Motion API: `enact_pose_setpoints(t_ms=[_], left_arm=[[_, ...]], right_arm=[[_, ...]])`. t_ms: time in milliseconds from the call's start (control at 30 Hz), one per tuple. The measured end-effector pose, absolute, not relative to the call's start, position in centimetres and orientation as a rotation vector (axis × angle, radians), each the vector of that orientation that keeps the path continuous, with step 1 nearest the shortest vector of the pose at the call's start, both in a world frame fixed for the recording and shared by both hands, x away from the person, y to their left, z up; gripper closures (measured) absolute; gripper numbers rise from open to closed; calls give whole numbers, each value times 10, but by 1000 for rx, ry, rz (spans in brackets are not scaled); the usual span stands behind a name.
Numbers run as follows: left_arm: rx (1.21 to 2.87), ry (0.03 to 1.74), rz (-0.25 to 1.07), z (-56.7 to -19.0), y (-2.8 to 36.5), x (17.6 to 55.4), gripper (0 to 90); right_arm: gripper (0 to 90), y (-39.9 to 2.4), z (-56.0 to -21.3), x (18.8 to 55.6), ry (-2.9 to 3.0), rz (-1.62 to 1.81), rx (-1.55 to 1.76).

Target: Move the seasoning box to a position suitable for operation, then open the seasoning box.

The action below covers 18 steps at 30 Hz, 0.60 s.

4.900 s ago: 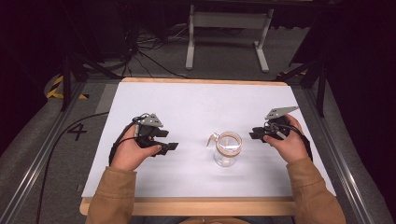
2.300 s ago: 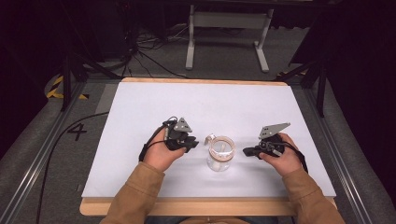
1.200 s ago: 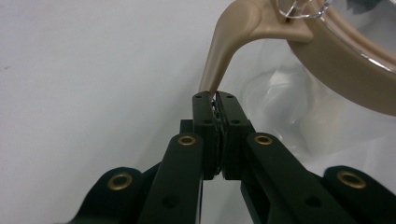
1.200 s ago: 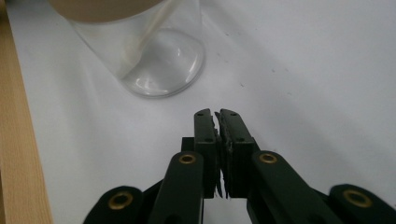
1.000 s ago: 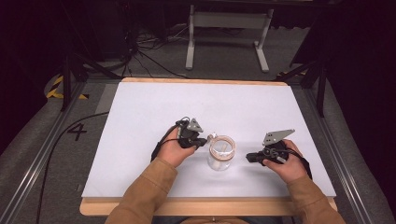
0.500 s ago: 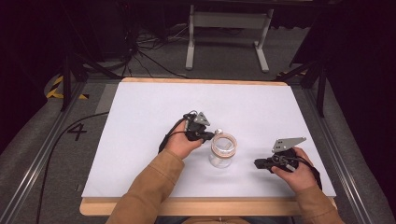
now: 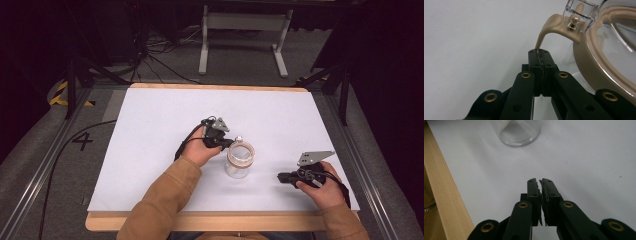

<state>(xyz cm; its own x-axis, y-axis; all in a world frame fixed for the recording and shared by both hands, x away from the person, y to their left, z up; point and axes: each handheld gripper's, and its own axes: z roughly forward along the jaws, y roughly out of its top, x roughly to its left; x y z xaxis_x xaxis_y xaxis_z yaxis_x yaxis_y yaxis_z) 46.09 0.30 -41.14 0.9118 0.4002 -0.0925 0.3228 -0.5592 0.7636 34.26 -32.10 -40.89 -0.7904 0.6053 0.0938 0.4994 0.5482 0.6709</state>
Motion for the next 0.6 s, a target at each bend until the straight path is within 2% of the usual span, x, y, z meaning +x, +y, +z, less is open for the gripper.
enact_pose_setpoints(t_ms=[233,600], left_arm=[[2134,544,75,-390,23,454,894],[1961,505,126,-350,28,431,896]], right_arm=[[881,-315,-408,348,2640,1072,933],[894,-308,-408,350,2654,1070,906]])
